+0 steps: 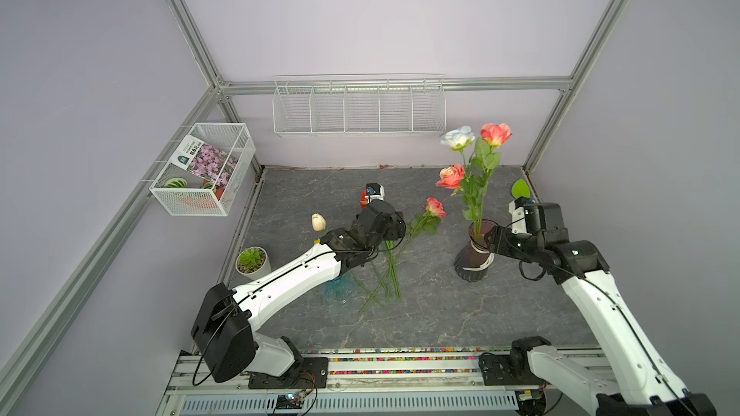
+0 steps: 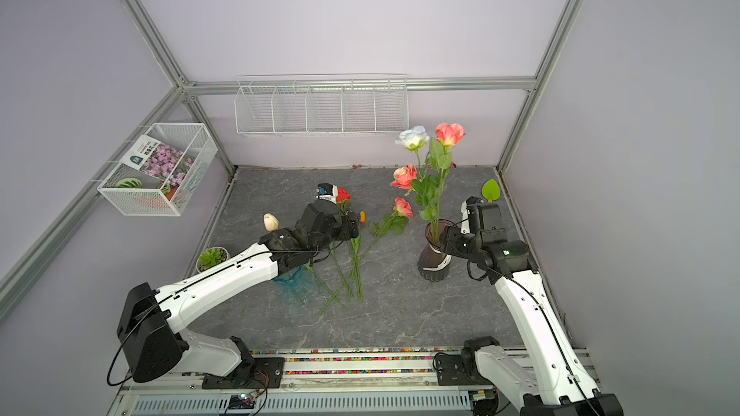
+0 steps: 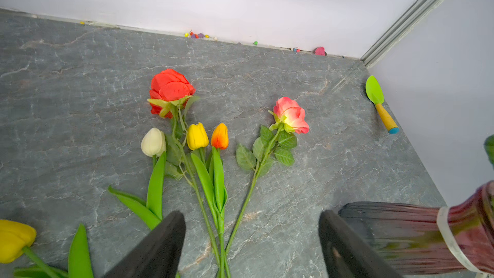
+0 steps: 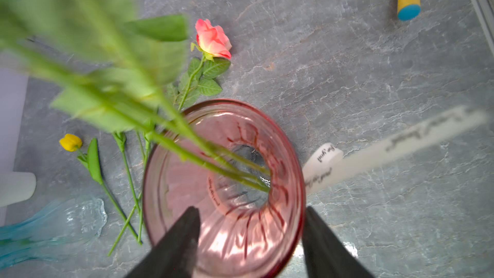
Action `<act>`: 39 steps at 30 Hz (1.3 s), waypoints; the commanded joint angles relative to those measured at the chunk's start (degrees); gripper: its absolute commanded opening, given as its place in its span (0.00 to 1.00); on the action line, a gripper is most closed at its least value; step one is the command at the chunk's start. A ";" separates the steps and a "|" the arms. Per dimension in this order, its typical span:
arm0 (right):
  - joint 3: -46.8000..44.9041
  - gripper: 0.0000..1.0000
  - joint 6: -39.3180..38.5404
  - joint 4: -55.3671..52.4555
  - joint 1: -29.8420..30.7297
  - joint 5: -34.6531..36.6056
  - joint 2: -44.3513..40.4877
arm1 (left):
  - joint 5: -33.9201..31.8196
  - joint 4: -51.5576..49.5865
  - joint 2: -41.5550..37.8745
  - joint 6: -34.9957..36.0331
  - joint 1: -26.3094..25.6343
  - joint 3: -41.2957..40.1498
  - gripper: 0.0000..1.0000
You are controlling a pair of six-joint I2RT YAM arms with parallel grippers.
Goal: Arrange the flowers in different vases according to their variety
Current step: Move the vase to the center of the board, then pick up the flower at the center of the board.
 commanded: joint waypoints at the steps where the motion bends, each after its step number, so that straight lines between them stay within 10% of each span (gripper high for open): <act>1: 2.44 0.72 -0.24 -1.07 -0.13 -1.61 -2.85 | 1.39 -2.82 1.31 -2.56 0.14 -0.54 0.81; 12: 3.72 0.94 0.01 -1.91 -0.09 -4.02 -9.64 | 4.13 -9.85 11.20 -7.59 0.10 0.70 0.59; 18: 2.83 0.96 -0.32 -2.42 -0.09 -4.04 -11.02 | 6.74 -12.34 18.67 -8.16 0.15 4.76 0.32; 39: 0.39 0.96 -1.42 -2.98 -0.12 -3.76 -12.12 | 5.38 -15.83 35.08 -6.59 0.18 13.81 0.28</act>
